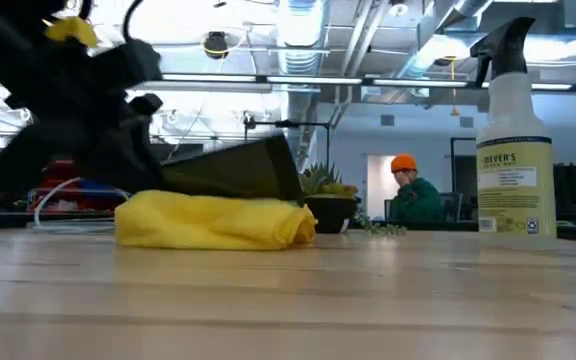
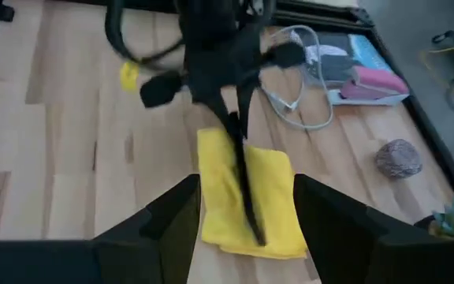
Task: Apply microfiber cloth
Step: Wipe the front and back of the cellphone with the microfiber cloth
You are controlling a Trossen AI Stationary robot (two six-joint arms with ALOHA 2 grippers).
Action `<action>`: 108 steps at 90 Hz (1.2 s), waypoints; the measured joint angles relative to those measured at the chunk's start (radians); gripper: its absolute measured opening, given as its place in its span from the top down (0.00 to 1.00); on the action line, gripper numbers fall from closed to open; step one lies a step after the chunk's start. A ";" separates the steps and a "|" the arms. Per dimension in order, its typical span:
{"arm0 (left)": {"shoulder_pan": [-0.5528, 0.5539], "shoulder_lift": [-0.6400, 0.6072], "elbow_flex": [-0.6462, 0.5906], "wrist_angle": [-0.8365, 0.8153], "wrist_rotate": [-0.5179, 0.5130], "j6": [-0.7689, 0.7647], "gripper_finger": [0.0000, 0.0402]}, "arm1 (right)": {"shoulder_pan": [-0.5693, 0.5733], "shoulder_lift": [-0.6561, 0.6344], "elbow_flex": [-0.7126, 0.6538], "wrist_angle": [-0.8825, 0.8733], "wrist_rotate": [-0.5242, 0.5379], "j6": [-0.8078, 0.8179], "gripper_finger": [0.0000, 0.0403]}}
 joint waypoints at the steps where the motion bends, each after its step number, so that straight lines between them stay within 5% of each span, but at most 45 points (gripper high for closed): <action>1: 0.000 0.006 0.005 -0.001 -0.001 -0.001 0.86 | 0.000 0.000 0.000 0.000 0.000 0.001 0.53; 17: -0.012 0.046 0.097 -0.124 0.002 -0.025 0.70 | -0.002 0.000 0.000 -0.001 0.000 0.031 0.53; 34: -0.055 0.000 0.238 -0.461 0.029 -0.162 0.60 | -0.010 -0.002 -0.098 0.101 -0.008 0.052 0.53; 49: -0.072 -0.095 0.279 -0.604 0.105 -0.281 0.59 | -0.035 0.001 -0.282 0.337 -0.172 0.092 0.53; 74: 0.014 -0.112 0.252 -0.502 0.280 -0.434 0.59 | -0.127 0.000 -0.479 0.461 -0.241 0.555 0.52; 95: 0.075 -0.029 0.138 -0.311 0.380 -0.476 0.59 | -0.198 0.001 -0.624 0.654 -0.437 0.659 0.38; 108: 0.078 0.009 0.103 -0.247 0.380 -0.501 0.59 | -0.232 0.001 -0.699 0.738 -0.448 0.778 0.33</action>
